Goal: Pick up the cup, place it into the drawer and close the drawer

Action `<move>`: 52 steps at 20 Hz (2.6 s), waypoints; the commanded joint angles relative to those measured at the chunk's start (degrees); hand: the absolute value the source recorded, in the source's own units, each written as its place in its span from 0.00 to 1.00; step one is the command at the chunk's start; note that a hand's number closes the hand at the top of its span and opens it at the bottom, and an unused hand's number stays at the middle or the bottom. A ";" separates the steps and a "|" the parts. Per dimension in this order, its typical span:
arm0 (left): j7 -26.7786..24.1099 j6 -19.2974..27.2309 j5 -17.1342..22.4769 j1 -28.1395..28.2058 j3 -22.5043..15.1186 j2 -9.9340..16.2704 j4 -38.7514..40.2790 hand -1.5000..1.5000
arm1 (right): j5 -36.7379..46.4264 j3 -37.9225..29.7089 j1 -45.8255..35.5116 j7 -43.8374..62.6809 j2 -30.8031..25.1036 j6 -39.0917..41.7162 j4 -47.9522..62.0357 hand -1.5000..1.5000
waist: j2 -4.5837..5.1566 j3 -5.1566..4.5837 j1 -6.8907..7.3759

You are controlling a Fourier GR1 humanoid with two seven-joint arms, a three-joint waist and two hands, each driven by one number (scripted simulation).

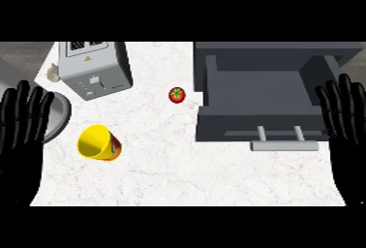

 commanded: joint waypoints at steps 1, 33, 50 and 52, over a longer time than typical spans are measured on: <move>-0.23 -4.78 5.72 3.64 2.23 1.96 -2.93 0.00 | 0.56 1.27 2.94 -2.92 2.01 -0.09 0.50 0.00 | -0.73 0.47 0.45; -17.24 -18.42 10.38 -9.72 13.26 8.31 54.29 0.00 | -6.28 -6.63 -15.82 5.96 -3.05 7.69 16.29 0.00 | -0.59 0.45 0.30; -51.67 -21.87 -0.74 -22.72 15.38 14.99 103.39 0.00 | -9.12 -10.30 -14.11 3.39 -4.73 11.38 17.03 0.00 | -0.33 0.36 -0.47; -54.37 -21.01 -0.26 -24.46 16.47 14.33 106.26 0.00 | -5.93 -6.94 -15.23 5.29 -3.37 9.51 15.42 0.00 | -0.20 0.28 -0.78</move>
